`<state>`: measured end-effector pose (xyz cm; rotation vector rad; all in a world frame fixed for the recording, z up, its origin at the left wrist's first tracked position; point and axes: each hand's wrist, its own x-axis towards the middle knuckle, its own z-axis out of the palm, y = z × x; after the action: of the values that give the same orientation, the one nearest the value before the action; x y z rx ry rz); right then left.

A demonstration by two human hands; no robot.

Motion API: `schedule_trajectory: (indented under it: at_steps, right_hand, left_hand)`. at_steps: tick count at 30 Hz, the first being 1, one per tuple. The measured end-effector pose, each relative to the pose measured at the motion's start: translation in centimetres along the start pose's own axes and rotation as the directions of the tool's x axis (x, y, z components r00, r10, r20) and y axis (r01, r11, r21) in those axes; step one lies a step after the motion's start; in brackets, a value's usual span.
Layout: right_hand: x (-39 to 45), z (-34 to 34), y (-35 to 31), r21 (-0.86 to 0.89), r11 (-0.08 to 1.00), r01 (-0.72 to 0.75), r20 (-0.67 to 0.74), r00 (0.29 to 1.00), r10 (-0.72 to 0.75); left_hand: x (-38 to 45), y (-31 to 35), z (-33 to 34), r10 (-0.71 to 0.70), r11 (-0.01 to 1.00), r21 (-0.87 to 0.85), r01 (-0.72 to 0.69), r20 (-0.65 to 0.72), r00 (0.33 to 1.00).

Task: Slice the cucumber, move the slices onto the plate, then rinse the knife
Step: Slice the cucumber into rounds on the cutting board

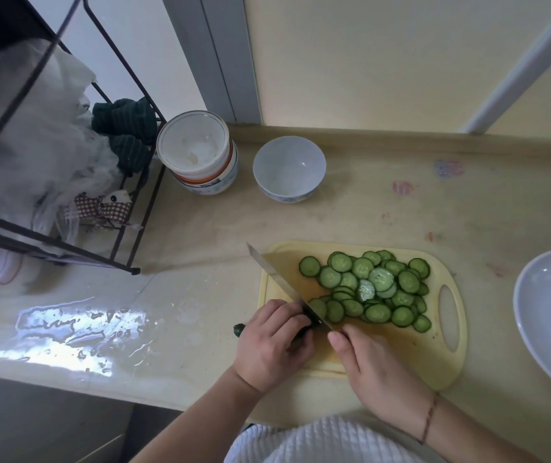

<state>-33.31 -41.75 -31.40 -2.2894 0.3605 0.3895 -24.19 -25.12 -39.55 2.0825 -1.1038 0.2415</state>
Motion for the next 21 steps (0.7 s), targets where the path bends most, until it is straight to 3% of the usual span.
schedule_trajectory:
  at_steps: [5,13,21]
  right_hand:
    - [-0.3,-1.4,0.7,0.075,0.995,-0.060,-0.031,0.998,0.062]
    - [-2.7,-1.9,-0.8,0.098,0.995,0.028,-0.041,0.999,-0.024]
    - [-3.0,-1.8,-0.7,0.071,0.997,0.021,-0.023,1.000,-0.019]
  left_hand:
    - [0.0,0.1,-0.1,0.009,1.000,0.013,-0.009,0.000,1.000]
    - [0.0,-0.1,0.0,0.016,1.000,-0.004,-0.016,-0.017,1.000]
    - [-0.1,-0.1,0.1,0.014,1.000,-0.009,-0.014,-0.017,1.000]
